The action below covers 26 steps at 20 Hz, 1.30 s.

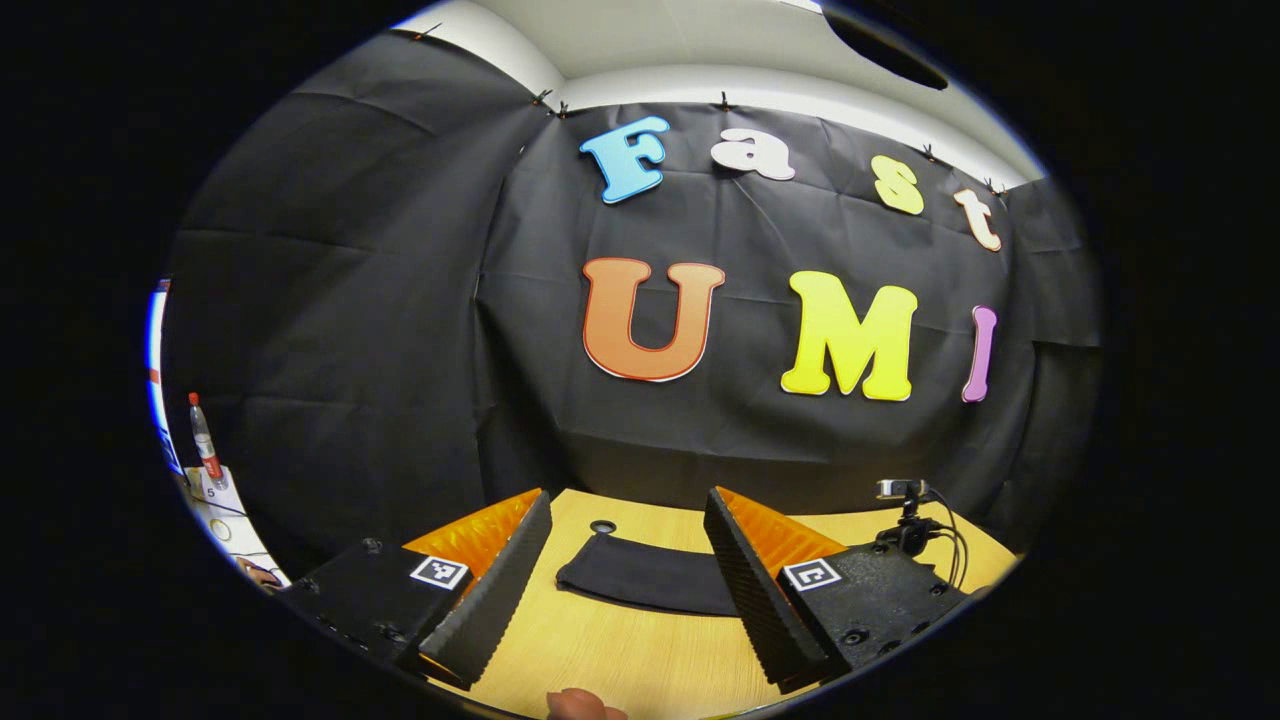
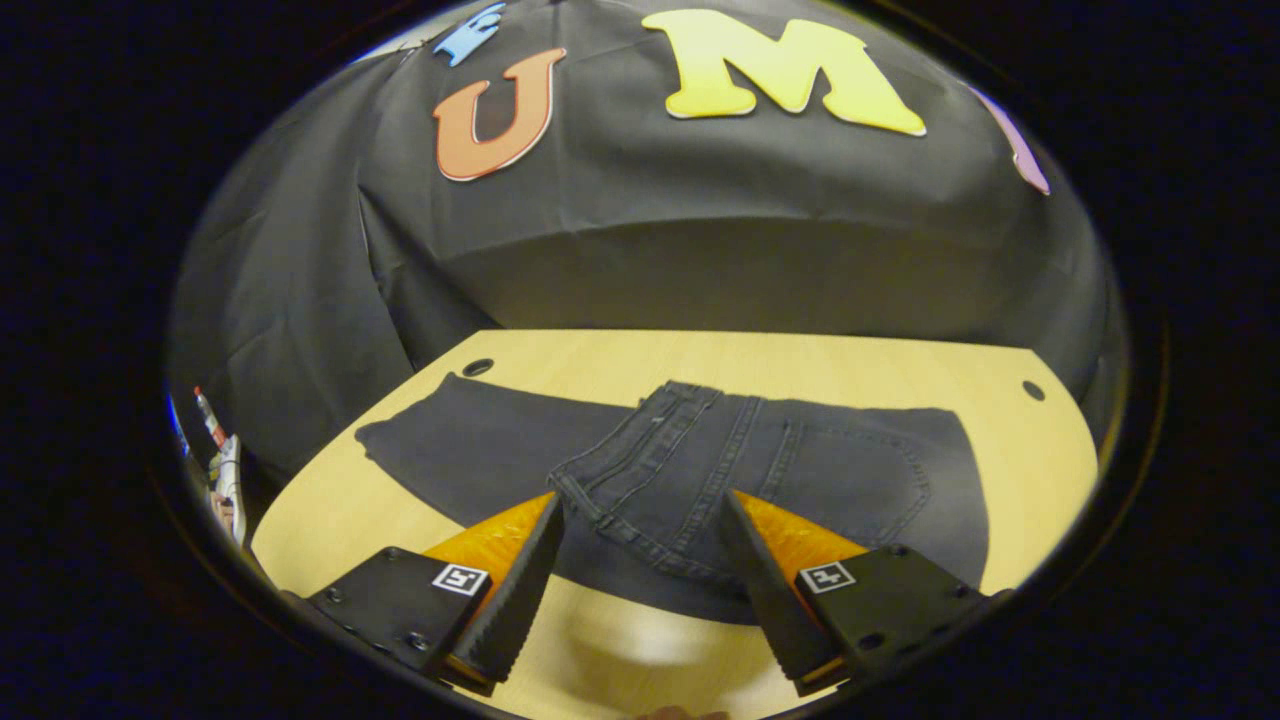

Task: Grasp the waist and the cuffs of the jeans and fold them to make the two legs overlap; first hold the waist and fold one-third of the jeans toward the cuffs, then hold the cuffs and fold the remaining one-third in the same direction to finish folding.

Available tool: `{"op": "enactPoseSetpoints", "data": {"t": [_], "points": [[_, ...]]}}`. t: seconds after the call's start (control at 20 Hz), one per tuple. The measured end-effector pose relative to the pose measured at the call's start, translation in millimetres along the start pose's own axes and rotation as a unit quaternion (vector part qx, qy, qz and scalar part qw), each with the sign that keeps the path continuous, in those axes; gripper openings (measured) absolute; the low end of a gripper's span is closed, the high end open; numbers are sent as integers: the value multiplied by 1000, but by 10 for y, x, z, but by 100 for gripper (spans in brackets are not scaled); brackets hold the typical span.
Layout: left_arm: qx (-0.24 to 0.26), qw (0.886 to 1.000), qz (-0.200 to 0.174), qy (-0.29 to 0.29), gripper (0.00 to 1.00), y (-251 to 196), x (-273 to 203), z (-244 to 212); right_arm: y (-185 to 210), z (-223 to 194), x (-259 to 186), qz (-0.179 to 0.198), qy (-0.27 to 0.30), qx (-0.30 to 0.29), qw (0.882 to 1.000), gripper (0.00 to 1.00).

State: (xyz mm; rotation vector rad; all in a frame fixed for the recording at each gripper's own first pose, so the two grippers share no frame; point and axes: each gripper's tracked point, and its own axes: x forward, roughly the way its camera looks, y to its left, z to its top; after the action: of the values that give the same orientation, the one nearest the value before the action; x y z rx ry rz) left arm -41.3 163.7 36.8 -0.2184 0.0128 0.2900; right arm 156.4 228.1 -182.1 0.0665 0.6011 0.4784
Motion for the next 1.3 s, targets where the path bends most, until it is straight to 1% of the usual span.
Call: {"op": "enactPoseSetpoints", "data": {"t": [0.05, 0.1, 0.15, 0.2, 0.25, 0.3, 0.35, 0.4, 0.45, 0.55, 0.6, 0.65, 0.7, 0.75, 0.8, 0.85, 0.9, 0.95, 1.0, 1.05, 1.1, 1.25, 1.3], "points": [[-4, 1000, -2, 1, 98, -4, 54, -25, -23, 93, -82, 2, -12, 1, 1000, 98], [-8, 1000, -5, 4, 98, -15, 118, -47, -67, 203, -163, 1, -24, 2, 1000, 94], [-14, 1000, -9, 7, 99, -23, 175, -78, -114, 327, -253, -1, -37, 3, 999, 99], [-22, 1000, -13, 12, 99, -33, 246, -114, -148, 476, -351, -2, -53, 7, 999, 94], [-35, 999, -17, 16, 99, -46, 338, -162, -179, 627, -451, -3, -70, 12, 998, 99], [-58, 998, -29, 26, 98, -64, 445, -242, -234, 788, -571, -6, -86, 17, 996, 99], [-94, 993, -48, 48, 98, -146, 517, -369, -304, 930, -722, -10, -102, 23, 994, 99], [-136, 985, -69, 77, 98, -242, 601, -524, -371, 1073, -873, -11, -114, 32, 993, 99], [-168, 977, -78, 105, 98, -254, 658, -693, -428, 1216, -1045, -12, -128, 42, 991, 94], [-233, 957, -77, 155, 99, -207, 850, -1069, -622, 1546, -1432, -22, -165, 51, 985, 94], [-275, 942, -72, 178, 99, -167, 946, -1230, -742, 1702, -1631, -32, -186, 50, 981, 99], [-330, 921, -66, 198, 99, -134, 1019, -1385, -869, 1820, -1826, -42, -203, 48, 977, 99], [-391, 894, -55, 213, 99, -93, 1076, -1526, -991, 1920, -2017, -53, -217, 46, 974, 94], [-448, 865, -41, 224, 99, -32, 1167, -1643, -1103, 1994, -2207, -65, -228, 45, 970, 94], [-496, 839, -20, 225, 99, 53, 1266, -1770, -1220, 2052, -2377, -76, -237, 45, 967, 94], [-531, 818, 0, 221, 99, 149, 1373, -1876, -1331, 2064, -2526, -90, -246, 43, 964, 99], [-557, 801, 18, 218, 99, 226, 1462, -1966, -1462, 2084, -2680, -105, -253, 43, 961, 94], [-577, 787, 31, 216, 99, 291, 1557, -2049, -1571, 2098, -2830, -119, -258, 43, 958, 94], [-587, 779, 39, 218, 99, 307, 1617, -2111, -1673, 2103, -2948, -132, -262, 45, 955, 94], [-588, 776, 50, 223, 99, 387, 1602, -2210, -1760, 2102, -3046, -144, -265, 47, 952, 94], [-587, 774, 58, 229, 100, 379, 1648, -2296, -1826, 2109, -3134, -153, -266, 48, 951, 94], [-589, 769, 78, 236, 99, 433, 1812, -2482, -1975, 2116, -3299, -173, -270, 42, 946, 94], [-586, 770, 83, 239, 99, 440, 1851, -2524, -2005, 2113, -3333, -179, -270, 39, 945, 94]]}}
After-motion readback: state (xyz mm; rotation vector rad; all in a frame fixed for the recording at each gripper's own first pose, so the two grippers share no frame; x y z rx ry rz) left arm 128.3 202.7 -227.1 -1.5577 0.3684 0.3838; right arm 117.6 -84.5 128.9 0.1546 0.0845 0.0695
